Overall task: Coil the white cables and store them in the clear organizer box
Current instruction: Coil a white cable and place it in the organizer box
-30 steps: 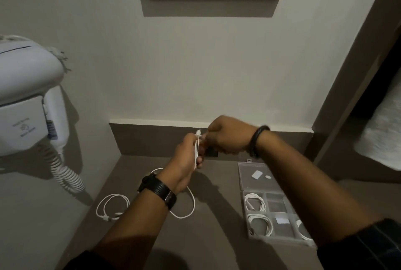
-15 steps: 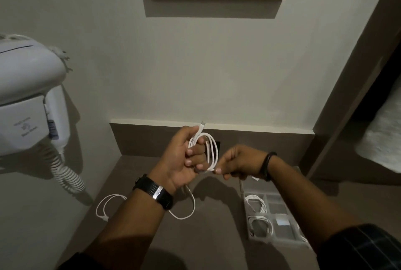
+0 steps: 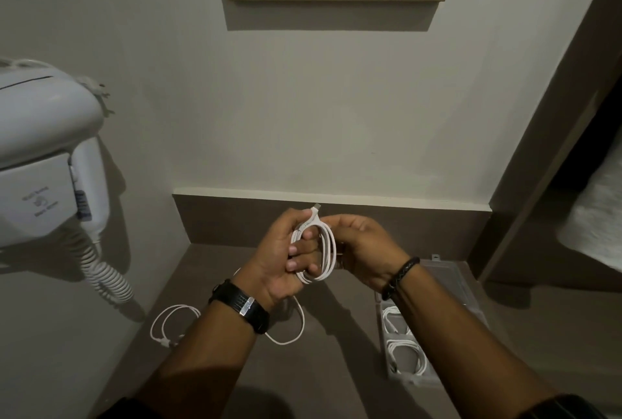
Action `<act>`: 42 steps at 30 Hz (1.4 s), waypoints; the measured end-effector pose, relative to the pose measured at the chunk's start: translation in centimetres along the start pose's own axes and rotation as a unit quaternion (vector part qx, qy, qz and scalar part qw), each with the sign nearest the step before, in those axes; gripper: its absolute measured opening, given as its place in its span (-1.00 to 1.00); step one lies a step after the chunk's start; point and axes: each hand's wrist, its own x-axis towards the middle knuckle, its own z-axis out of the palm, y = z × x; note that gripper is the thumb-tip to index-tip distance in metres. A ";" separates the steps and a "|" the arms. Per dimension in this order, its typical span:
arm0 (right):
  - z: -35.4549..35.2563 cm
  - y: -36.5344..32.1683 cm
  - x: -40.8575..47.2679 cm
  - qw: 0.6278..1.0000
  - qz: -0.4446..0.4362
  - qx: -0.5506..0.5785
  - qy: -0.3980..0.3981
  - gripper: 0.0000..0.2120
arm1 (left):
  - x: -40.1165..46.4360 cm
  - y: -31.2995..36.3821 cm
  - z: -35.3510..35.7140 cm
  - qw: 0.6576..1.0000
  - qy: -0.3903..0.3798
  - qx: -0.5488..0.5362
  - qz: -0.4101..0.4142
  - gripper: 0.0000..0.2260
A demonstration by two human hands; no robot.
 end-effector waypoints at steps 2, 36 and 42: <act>0.1 0.1 0.0 1.000 -0.001 -0.003 0.019 -0.81 | 0.1 -0.2 0.1 1.000 0.019 0.021 0.008 -0.66; 1.1 3.3 -1.3 0.867 -0.184 -0.395 0.240 -0.92 | 1.1 -1.7 -0.9 0.834 0.323 0.373 0.246 -0.83; 0.9 3.6 -1.2 0.903 -0.139 -0.300 0.275 -0.91 | 1.7 -2.3 -0.7 0.832 0.294 0.390 0.263 -0.87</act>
